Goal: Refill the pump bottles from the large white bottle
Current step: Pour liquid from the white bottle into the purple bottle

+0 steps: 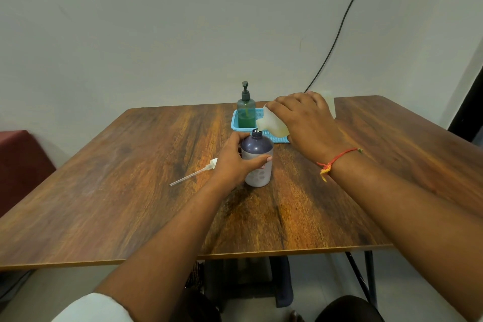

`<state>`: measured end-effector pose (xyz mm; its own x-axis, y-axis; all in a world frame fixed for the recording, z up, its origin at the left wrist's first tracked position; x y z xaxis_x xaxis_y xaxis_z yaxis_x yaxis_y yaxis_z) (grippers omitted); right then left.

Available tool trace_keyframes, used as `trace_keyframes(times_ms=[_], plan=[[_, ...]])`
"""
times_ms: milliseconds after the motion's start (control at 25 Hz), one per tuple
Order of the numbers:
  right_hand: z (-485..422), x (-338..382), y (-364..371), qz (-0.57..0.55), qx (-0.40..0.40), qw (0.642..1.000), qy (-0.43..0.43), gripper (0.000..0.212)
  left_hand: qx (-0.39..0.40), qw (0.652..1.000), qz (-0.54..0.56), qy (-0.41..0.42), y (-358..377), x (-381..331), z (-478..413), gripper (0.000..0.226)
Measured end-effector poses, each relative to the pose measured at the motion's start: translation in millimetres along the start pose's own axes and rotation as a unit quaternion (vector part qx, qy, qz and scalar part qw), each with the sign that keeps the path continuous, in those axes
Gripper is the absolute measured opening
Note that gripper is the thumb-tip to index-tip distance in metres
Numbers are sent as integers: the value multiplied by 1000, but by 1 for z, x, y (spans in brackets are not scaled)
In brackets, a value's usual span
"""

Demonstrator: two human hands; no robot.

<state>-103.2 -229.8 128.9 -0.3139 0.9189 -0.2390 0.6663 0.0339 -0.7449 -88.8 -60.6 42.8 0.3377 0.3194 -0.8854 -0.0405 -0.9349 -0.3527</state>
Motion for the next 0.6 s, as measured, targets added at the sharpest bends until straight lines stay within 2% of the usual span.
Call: trace_keyframes(times_ms=[600], plan=[[0, 1, -2, 7, 1, 1000, 0, 53, 5, 1000, 0, -2, 0, -3, 1, 63]])
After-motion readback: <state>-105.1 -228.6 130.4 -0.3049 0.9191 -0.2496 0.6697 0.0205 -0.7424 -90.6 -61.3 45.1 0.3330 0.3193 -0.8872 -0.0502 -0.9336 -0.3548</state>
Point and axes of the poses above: each hand's wrist, its own z-axis away from the middle knuckle, its own y-axis out of the palm, x = y × z, the point moved 5 cm from there along -z, towards the middle knuckle, and after that the axes turned 2 degrees about x, right-handed, at the moved point
